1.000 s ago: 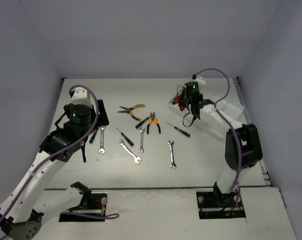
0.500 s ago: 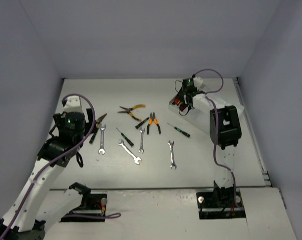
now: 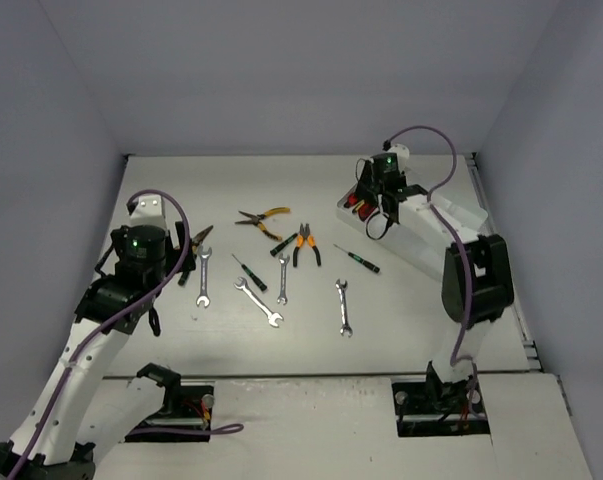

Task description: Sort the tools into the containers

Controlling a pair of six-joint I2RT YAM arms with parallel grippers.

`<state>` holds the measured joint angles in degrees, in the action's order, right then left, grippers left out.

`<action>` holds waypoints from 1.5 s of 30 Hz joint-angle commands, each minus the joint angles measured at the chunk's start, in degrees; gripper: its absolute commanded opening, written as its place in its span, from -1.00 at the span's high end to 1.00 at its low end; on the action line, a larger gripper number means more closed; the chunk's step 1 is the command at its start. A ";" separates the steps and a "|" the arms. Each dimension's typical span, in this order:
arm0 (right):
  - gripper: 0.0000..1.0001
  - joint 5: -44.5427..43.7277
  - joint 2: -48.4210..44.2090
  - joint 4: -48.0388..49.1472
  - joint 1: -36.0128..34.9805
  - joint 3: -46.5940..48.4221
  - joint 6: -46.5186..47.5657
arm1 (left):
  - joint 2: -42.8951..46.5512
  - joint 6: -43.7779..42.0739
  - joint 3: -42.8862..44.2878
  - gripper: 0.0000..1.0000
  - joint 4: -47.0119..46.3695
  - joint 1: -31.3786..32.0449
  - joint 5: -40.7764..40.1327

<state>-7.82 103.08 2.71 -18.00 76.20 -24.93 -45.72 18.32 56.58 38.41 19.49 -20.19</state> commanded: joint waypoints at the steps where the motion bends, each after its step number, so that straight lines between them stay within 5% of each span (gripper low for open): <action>1: 0.04 1.08 -8.81 -0.02 -7.64 -5.89 11.73 | 2.92 -1.92 -0.30 -0.66 -2.11 -0.24 2.84; 11: 0.04 0.60 -4.47 -1.30 -19.05 -6.37 14.39 | 8.64 -1.88 -2.97 -0.66 -3.70 -0.24 4.22; 21: 0.11 -2.80 9.29 -1.30 -20.49 0.26 12.74 | 7.33 -1.88 -2.97 -0.66 -3.61 -0.40 4.99; 29: 0.45 -5.74 13.45 -1.21 -20.49 1.76 12.20 | 6.36 -1.79 -2.88 -0.66 -3.68 -0.41 6.56; 34: 0.98 -7.08 11.96 -0.86 -20.53 0.70 11.17 | 6.26 -1.71 -2.88 -0.66 -3.61 -0.50 6.66; 45: 1.00 -14.38 -7.42 -0.69 -18.07 -5.66 11.33 | 6.46 -1.79 -2.83 -0.66 -3.56 -0.63 7.32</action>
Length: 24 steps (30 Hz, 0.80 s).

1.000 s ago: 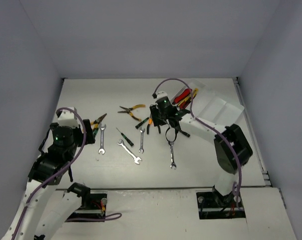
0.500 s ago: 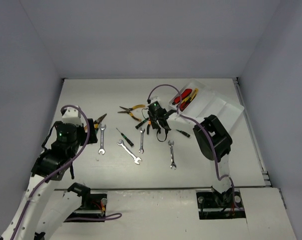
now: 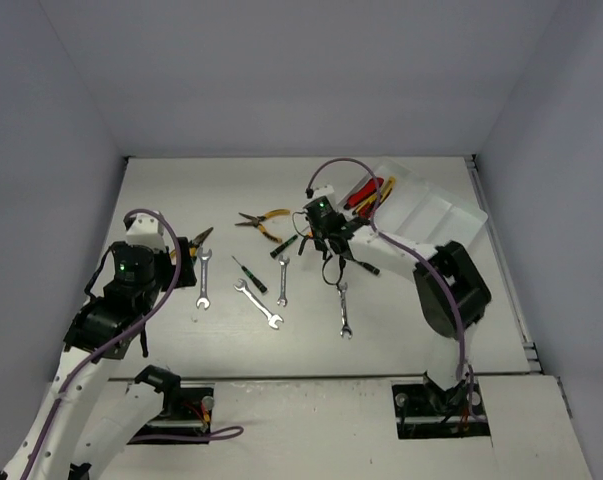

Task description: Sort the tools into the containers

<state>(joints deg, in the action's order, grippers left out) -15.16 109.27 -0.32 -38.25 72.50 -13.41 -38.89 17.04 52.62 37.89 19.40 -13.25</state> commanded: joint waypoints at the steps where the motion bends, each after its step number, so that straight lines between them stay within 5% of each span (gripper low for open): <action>1: 1.00 -7.58 -15.89 2.34 3.14 -3.64 -0.33 | -0.19 -0.51 1.15 -0.66 -3.00 -0.52 0.40; 13: 1.00 -5.38 -34.04 2.18 29.24 -19.51 4.43 | 0.06 -0.35 1.09 -0.66 -2.92 -0.86 0.52; 17: 1.00 -3.58 -32.08 2.26 37.11 -18.46 2.85 | 0.66 -0.34 0.99 -0.66 -3.02 -0.96 0.93; 24: 1.00 -7.47 -22.75 2.30 40.98 -13.09 4.01 | 1.01 -0.25 0.95 -0.66 -3.04 -0.99 1.70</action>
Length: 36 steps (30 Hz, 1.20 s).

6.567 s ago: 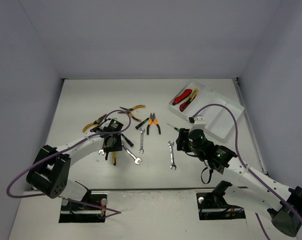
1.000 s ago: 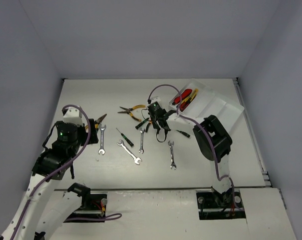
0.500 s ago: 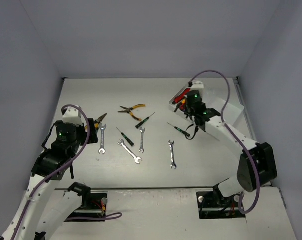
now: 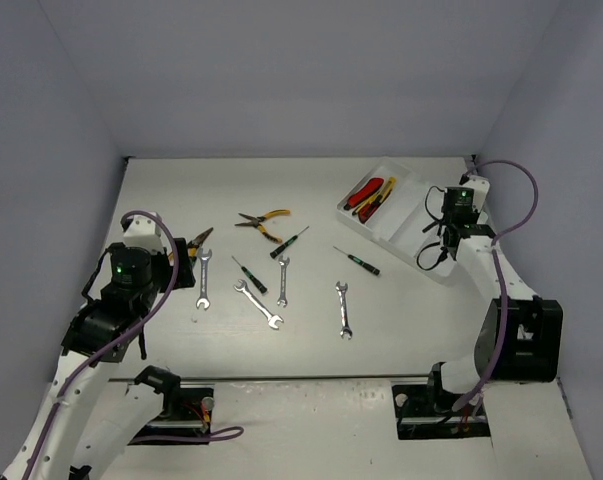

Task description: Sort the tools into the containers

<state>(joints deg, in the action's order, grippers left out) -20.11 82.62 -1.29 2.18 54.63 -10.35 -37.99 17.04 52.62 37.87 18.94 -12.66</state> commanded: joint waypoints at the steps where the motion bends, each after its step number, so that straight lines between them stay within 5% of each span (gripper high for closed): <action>1: 1.00 -2.66 4.97 3.31 1.09 5.48 1.41 | 0.27 -0.21 0.91 -0.66 -3.08 -0.55 1.26; 23: 0.95 -3.17 24.11 3.99 6.70 16.04 5.50 | 1.00 -0.25 0.83 -0.66 -3.33 -0.56 2.04; 27: 0.66 -4.59 24.74 4.10 6.70 17.40 5.43 | 0.85 -0.34 0.82 -0.66 -3.24 -0.48 1.72; 31: -0.24 -2.67 23.41 4.02 6.70 17.97 4.99 | 0.55 -0.34 0.82 -0.66 -3.32 -0.48 1.77; 36: -0.30 0.03 17.28 3.98 4.06 16.46 4.36 | 0.01 -0.31 0.82 -0.66 -3.24 -0.57 1.68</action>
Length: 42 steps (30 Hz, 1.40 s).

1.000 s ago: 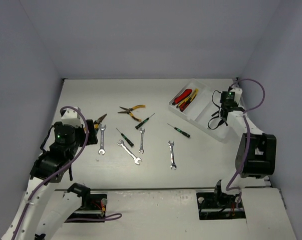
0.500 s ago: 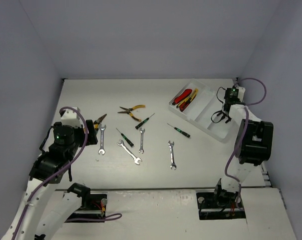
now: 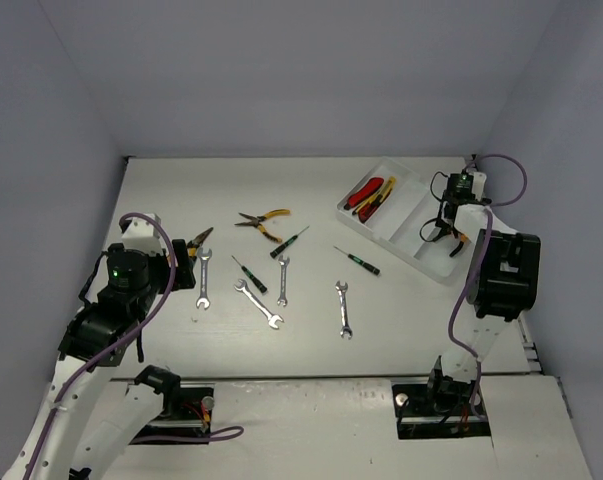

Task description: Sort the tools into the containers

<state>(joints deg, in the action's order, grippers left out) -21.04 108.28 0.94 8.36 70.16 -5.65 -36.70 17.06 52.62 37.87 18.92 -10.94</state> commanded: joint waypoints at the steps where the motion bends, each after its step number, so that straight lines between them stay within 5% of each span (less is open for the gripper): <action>1: -0.30 1.81 -9.78 1.70 -3.84 0.64 -0.11 | -1.42 -0.28 0.82 -0.66 -3.24 -0.55 -0.05; 9: -0.24 14.10 -17.77 1.78 -22.95 0.35 2.14 | -2.72 -0.48 0.82 -0.66 -3.24 -1.02 0.98; 18: -0.20 29.60 -2.37 1.67 -41.32 13.41 12.03 | -4.14 -1.06 0.61 -0.66 -3.24 -1.69 1.68; 29: -0.11 33.96 17.12 0.44 -46.88 31.24 16.91 | -5.14 -1.06 0.46 -0.66 -3.24 -1.78 1.53; 42: 0.11 33.65 27.66 -0.54 -48.65 38.67 17.12 | -5.01 -0.98 0.47 -0.66 -3.19 -1.87 1.45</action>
<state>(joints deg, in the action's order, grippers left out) 12.39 135.40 -0.69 -39.37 104.88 10.98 -41.25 16.69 52.58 37.50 17.54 -9.86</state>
